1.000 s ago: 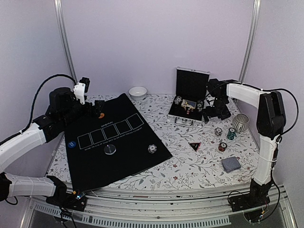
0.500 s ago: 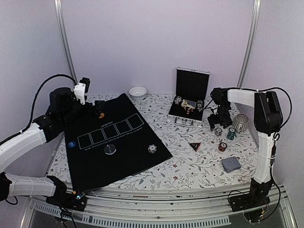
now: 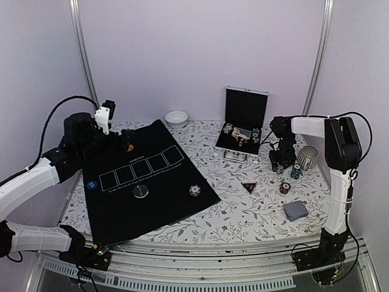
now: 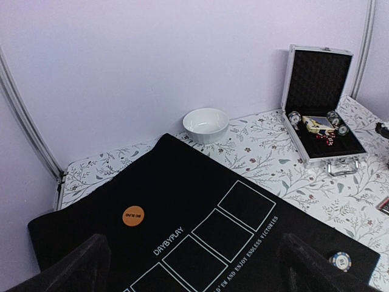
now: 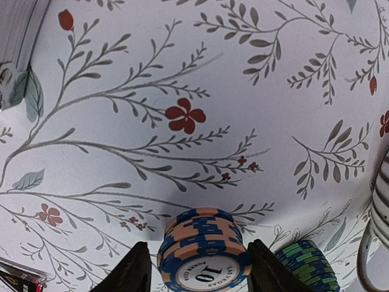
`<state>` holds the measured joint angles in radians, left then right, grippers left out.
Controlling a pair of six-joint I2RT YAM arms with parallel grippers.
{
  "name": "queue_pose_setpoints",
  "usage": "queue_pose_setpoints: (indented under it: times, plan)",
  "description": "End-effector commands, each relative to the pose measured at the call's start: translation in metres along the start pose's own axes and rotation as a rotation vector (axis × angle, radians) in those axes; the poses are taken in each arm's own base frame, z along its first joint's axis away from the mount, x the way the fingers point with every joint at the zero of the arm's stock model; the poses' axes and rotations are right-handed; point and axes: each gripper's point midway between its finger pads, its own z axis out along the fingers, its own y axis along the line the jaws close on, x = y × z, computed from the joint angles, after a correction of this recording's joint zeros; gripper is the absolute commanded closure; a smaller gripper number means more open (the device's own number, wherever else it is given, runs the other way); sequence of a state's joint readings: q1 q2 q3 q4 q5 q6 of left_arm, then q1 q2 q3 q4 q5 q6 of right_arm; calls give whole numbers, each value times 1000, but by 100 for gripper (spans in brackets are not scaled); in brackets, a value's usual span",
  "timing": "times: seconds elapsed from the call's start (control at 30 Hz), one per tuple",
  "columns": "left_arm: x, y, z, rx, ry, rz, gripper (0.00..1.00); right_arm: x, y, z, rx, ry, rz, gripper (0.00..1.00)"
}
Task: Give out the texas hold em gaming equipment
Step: Pick up the pile of poker chips from the pile of poker chips.
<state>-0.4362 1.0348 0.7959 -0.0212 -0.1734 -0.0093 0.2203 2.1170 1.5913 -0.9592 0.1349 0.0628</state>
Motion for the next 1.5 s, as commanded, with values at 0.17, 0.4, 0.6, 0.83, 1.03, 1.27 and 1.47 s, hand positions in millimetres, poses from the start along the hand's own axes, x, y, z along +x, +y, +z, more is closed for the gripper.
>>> queue_pose_setpoints:
  times: [0.17,0.4,0.6,0.83,1.03,1.27,1.47]
  plan:
    - [7,1,3,-10,11,12,2,3,-7,5,33,18,13,73]
    - [8,1,3,-9,14,13,2,0,-14,-12,62,-2,19,96]
    - [8,0,4,-4,15,12,2,-12,-6,-46,20,-78,20,96]
    - [8,1,4,-7,16,12,2,-12,25,-78,31,-115,-59,97]
    - [8,1,4,-7,19,6,2,1,104,-111,-15,-173,-221,97]
    - [-3,-14,3,82,35,-87,3,30,207,-149,-102,-244,-432,97]
    - [31,-77,-3,425,174,-423,22,67,283,-163,-154,-282,-604,97]
